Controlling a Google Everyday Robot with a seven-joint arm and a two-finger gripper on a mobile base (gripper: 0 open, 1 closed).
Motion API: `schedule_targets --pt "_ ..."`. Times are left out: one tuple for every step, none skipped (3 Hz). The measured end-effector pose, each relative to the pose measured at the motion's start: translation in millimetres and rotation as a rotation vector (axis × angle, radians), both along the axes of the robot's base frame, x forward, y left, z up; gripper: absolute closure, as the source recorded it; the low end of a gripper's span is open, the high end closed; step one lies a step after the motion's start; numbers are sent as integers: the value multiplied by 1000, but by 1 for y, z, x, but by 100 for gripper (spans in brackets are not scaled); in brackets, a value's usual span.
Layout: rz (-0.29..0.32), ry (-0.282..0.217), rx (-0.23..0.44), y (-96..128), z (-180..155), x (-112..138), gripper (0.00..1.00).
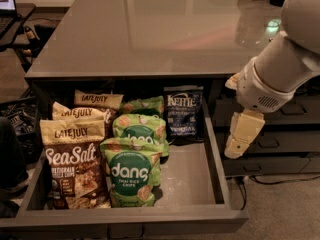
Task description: Pick blue chip bag from top drawer and place on counter
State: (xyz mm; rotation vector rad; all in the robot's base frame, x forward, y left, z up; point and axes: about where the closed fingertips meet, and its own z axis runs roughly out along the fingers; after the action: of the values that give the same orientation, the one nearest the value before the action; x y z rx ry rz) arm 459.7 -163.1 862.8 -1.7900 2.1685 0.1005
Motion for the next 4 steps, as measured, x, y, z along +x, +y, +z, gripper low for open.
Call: schedule_targets --pt "0 0 0 0 0 0 0" --pt "16 -29 15 10 -20 14 0" --pt "41 -45 71 33 -61 36 0" --pt "38 -15 155 53 -89 57 0"
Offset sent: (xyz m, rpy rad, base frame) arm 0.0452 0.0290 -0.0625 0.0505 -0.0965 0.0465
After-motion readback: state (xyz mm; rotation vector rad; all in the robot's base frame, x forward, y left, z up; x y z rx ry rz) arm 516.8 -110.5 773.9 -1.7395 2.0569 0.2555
